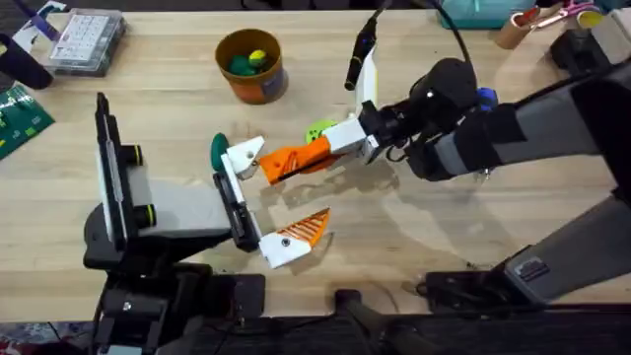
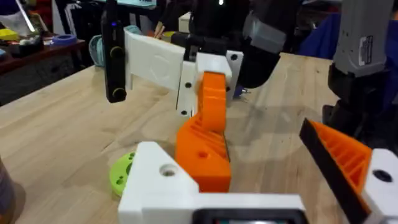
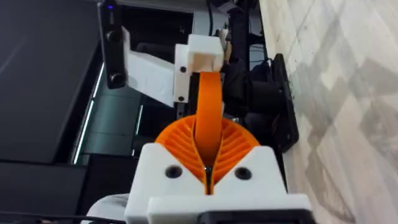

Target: Pick up the gripper from the table and insert it into the empty holder that is missing its gripper. Then pick up a screw, insert it into the mounting hole, and use the screwdriver to tighten it. Finally, clean up the table by picking up the vegetable and placing it into the bucket.

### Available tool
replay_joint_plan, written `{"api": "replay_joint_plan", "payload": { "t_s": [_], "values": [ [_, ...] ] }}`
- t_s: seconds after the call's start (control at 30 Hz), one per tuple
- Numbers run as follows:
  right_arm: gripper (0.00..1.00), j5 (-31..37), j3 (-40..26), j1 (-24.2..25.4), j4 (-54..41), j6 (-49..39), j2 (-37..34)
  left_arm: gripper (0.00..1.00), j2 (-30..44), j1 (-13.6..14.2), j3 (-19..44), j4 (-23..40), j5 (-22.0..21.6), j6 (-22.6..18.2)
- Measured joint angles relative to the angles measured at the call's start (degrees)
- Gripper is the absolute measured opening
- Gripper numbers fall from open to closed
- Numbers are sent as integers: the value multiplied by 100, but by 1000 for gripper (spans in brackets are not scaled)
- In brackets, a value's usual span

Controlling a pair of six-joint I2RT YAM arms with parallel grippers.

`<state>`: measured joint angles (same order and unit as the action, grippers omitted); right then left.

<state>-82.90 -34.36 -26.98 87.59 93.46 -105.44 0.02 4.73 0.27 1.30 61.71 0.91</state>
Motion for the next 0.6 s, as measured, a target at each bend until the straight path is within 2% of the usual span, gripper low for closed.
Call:
{"api": "replay_joint_plan", "payload": {
  "t_s": [0.33, 0.6],
  "values": [
    [24, 18, -7, 0, 7, 107, 211, 988, -1, 0, 0, 12, 0, 0],
    [24, 16, -80, 0, -7, 126, 305, 986, -1, 0, 0, 280, -2, 0]
  ]
}}
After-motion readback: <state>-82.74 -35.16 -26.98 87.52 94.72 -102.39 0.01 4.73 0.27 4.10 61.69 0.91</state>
